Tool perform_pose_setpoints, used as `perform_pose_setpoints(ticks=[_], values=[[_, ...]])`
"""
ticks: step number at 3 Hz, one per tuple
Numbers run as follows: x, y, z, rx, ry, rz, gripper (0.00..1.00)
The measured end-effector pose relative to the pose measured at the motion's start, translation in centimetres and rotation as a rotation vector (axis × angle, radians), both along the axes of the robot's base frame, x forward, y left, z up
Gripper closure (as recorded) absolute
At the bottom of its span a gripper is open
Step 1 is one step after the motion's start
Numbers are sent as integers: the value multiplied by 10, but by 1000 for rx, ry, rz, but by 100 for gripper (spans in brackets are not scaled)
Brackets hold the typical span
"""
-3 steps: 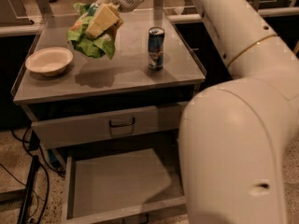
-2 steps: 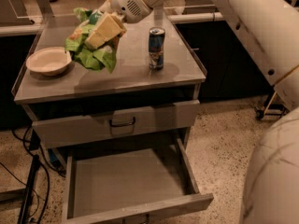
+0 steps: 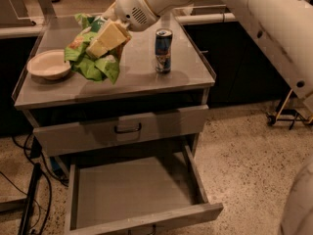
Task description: Place green rice chip bag into middle drawer
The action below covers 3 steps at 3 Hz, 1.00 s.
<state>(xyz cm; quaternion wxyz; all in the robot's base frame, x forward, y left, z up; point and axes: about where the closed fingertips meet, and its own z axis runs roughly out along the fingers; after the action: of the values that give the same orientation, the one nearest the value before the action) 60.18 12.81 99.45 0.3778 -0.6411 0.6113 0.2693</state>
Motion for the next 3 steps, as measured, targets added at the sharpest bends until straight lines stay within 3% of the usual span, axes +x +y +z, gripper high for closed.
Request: perform_pose_setpoints(ticks=[1, 2, 3], values=[[-67, -7, -28, 36, 54, -47, 100], [-67, -6, -26, 37, 51, -46, 100], [-83, -7, -40, 45, 77, -47, 100]])
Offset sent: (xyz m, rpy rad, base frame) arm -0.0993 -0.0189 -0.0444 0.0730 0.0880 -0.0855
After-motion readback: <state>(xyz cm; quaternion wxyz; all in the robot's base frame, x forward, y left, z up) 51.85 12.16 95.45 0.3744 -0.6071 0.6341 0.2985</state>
